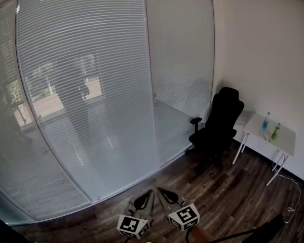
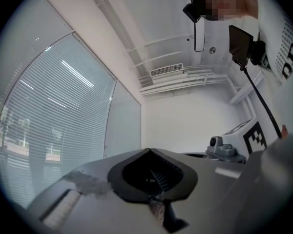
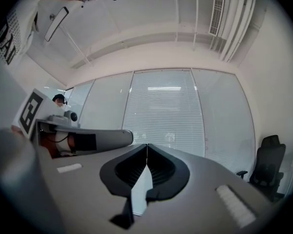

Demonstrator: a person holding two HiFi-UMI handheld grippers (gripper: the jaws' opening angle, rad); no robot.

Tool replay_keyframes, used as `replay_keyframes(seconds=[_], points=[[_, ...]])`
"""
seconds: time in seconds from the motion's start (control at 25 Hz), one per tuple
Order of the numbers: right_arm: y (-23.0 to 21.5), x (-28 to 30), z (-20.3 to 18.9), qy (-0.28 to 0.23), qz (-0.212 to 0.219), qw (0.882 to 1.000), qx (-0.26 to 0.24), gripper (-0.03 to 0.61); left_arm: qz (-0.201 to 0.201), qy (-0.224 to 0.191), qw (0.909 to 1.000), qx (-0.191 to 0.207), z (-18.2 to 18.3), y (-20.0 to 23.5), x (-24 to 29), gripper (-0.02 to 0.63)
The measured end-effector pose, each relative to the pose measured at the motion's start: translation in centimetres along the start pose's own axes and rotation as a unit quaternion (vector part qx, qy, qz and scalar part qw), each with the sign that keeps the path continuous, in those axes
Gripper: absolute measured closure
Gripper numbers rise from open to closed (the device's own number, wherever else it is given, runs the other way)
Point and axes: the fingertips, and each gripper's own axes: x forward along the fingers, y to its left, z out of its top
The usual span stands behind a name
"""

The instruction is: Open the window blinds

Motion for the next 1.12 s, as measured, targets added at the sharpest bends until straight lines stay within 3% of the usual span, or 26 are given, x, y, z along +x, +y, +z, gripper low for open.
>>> replay_keyframes(seconds=[1.12], points=[[-7.7,17.7,-2.2,-0.001,-0.038,0.999,0.001,0.569,-0.032,-0.020,0.9993,-0.005,-1.4,16.7,9.0,0.621]])
